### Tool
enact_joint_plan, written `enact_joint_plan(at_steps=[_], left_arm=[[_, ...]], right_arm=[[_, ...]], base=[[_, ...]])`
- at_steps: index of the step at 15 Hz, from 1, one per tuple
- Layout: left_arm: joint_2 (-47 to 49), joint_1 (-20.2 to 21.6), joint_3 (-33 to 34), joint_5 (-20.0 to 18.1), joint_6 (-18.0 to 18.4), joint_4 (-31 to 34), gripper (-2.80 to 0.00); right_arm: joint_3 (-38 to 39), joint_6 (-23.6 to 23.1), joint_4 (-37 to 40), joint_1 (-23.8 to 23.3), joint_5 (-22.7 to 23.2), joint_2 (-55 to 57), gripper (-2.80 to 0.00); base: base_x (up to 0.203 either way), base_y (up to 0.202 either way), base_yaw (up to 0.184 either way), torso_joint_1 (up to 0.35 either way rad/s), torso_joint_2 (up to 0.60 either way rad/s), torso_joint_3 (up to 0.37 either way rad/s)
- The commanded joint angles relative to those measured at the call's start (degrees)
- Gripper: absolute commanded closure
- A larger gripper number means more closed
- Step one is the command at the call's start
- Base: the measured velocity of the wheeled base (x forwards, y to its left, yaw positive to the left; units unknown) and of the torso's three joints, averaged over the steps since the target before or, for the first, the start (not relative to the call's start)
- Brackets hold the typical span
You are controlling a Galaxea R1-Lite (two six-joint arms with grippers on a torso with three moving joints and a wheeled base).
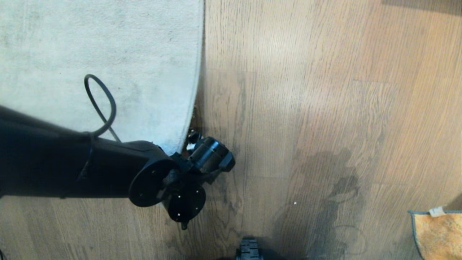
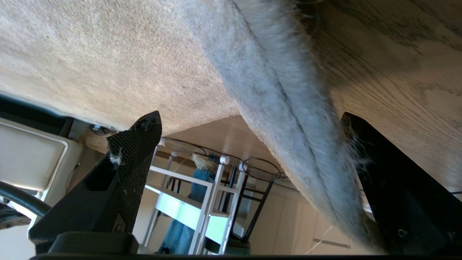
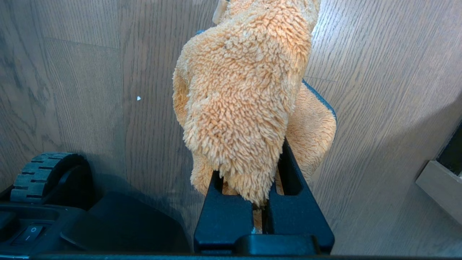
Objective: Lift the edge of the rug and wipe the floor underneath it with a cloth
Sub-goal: Lift up the carpet
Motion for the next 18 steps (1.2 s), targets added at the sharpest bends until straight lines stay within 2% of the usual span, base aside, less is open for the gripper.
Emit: enact_joint_plan(at_steps=[1, 8, 9, 18], left_arm=[[0.53, 1.13, -0.59, 0.40, 0.11, 0.08, -2.80], [0.80, 2.28, -0.76, 0.33, 0.11, -0.01, -2.80], [0.88, 2.26, -0.76, 0.32, 0.07, -0.01, 0.00], [0.62, 2.37, -0.68, 0.23, -0.24, -0.10, 0.00]], right_arm=[[0.01, -0.06, 0.00, 0.00, 0.03, 0.07, 0.00], [0.01, -0.06, 0.00, 0.00, 0.03, 0.07, 0.00], [0.01, -0.06, 0.00, -0.02, 0.03, 0.07, 0.00], [0.01, -0.06, 0.00, 0.00, 0.03, 0.07, 0.00]], base=[[0.000, 0.000, 0.000, 0.000, 0.00, 0.000], [0.000, 0.000, 0.000, 0.000, 0.00, 0.000], [0.000, 0.000, 0.000, 0.000, 0.00, 0.000], [0.000, 0.000, 0.000, 0.000, 0.00, 0.000]])
